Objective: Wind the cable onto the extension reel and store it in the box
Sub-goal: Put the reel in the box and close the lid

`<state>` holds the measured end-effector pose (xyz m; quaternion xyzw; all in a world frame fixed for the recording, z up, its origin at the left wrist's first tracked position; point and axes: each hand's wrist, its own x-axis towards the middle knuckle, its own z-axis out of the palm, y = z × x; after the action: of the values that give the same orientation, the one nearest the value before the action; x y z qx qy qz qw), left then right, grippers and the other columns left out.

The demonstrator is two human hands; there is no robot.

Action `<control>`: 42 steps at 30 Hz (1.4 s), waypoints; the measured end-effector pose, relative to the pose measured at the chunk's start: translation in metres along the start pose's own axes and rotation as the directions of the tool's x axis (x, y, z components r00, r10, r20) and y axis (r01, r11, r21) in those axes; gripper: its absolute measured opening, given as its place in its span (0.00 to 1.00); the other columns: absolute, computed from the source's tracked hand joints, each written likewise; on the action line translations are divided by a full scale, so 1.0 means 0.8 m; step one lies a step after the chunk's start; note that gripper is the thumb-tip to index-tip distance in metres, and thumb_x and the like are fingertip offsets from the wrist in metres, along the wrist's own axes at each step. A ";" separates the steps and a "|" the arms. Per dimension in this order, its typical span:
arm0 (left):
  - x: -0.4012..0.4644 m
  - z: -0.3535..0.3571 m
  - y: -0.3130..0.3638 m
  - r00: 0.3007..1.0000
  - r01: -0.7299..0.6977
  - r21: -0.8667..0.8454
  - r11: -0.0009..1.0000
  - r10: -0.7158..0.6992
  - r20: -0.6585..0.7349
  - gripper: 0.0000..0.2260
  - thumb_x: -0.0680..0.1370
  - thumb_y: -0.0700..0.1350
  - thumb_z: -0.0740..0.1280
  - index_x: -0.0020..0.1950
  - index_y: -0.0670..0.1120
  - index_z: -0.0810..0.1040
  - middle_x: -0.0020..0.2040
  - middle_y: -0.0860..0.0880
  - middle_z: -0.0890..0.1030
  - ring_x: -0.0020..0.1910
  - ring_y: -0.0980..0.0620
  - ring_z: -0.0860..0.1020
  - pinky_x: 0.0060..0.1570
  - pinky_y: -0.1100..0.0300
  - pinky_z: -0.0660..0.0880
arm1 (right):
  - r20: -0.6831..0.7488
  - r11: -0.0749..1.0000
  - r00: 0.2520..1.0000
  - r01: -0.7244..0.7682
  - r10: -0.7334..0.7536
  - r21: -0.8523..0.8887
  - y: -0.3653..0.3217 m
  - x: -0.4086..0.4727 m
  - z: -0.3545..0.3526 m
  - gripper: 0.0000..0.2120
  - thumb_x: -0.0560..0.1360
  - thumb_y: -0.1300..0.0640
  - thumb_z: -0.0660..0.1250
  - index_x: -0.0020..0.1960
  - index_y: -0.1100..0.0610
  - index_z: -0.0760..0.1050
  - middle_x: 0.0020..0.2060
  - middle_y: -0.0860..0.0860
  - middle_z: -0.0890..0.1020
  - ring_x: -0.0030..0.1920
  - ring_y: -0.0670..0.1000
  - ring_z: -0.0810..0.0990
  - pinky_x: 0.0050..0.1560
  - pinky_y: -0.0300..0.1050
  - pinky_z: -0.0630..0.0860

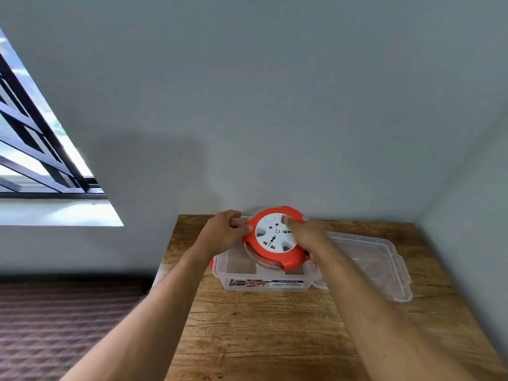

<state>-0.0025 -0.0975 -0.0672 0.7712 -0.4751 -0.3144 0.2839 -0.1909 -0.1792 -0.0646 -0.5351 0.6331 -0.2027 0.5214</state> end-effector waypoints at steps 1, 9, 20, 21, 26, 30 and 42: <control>0.004 -0.002 0.005 1.000 -0.002 0.075 0.997 0.000 0.031 0.29 0.77 0.57 0.73 0.74 0.44 0.76 0.65 0.46 0.84 0.67 0.45 0.79 0.63 0.57 0.71 | 0.003 0.999 1.000 0.009 -0.009 -0.048 -0.001 0.002 0.001 0.23 0.80 0.46 0.66 0.64 0.64 0.74 0.57 0.59 0.79 0.49 0.57 0.78 0.49 0.46 0.73; 0.032 -0.001 0.026 0.970 -0.088 0.515 0.852 -0.044 0.239 0.28 0.76 0.62 0.72 0.68 0.43 0.81 0.61 0.45 0.86 0.56 0.44 0.83 0.59 0.52 0.79 | 0.004 0.949 0.998 0.061 -0.063 -0.308 -0.002 0.009 0.015 0.21 0.82 0.55 0.60 0.69 0.67 0.66 0.62 0.62 0.77 0.61 0.61 0.77 0.50 0.45 0.71; 0.031 0.043 0.009 0.979 -0.014 0.661 0.750 -0.122 0.160 0.18 0.86 0.56 0.56 0.61 0.50 0.82 0.62 0.48 0.84 0.70 0.45 0.75 0.78 0.36 0.49 | 0.070 0.799 0.997 0.030 0.015 -0.600 0.024 -0.002 0.023 0.16 0.82 0.53 0.60 0.64 0.62 0.74 0.58 0.59 0.81 0.56 0.57 0.82 0.59 0.51 0.79; 0.030 0.043 0.008 0.978 -0.023 0.661 0.750 -0.121 0.170 0.18 0.86 0.57 0.55 0.61 0.50 0.82 0.61 0.48 0.84 0.70 0.45 0.75 0.78 0.36 0.49 | 0.069 0.800 0.997 0.027 0.018 -0.600 0.023 -0.002 0.022 0.17 0.82 0.52 0.61 0.65 0.62 0.73 0.59 0.59 0.81 0.56 0.57 0.82 0.60 0.53 0.78; 0.033 0.033 0.004 0.966 -0.121 0.626 0.771 -0.054 0.253 0.20 0.84 0.62 0.57 0.66 0.56 0.81 0.60 0.52 0.84 0.65 0.47 0.78 0.71 0.44 0.58 | 0.039 0.746 0.999 0.020 0.008 -0.665 0.024 -0.002 0.017 0.20 0.81 0.50 0.63 0.69 0.59 0.72 0.60 0.58 0.81 0.57 0.57 0.82 0.58 0.51 0.79; 0.033 0.023 -0.004 0.955 -0.031 0.224 0.974 -0.037 0.295 0.13 0.85 0.51 0.61 0.49 0.47 0.83 0.49 0.46 0.86 0.51 0.45 0.83 0.56 0.51 0.78 | -0.023 0.731 0.992 0.078 -0.127 -0.678 0.027 -0.003 0.022 0.18 0.79 0.52 0.67 0.66 0.58 0.75 0.57 0.56 0.82 0.55 0.55 0.82 0.57 0.49 0.79; 0.030 0.004 -0.013 0.920 -0.178 0.339 0.924 0.034 0.391 0.20 0.78 0.42 0.74 0.70 0.47 0.81 0.64 0.50 0.85 0.55 0.56 0.80 0.56 0.67 0.72 | -0.087 0.588 0.923 0.164 -0.374 -0.792 0.021 -0.014 0.014 0.15 0.77 0.55 0.66 0.62 0.60 0.76 0.55 0.55 0.81 0.53 0.54 0.82 0.50 0.47 0.79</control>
<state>0.0089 -0.1159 -0.0822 0.7082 -0.6129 -0.3462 0.0546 -0.1902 -0.1600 -0.0773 -0.7667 0.6280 -0.0536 0.1225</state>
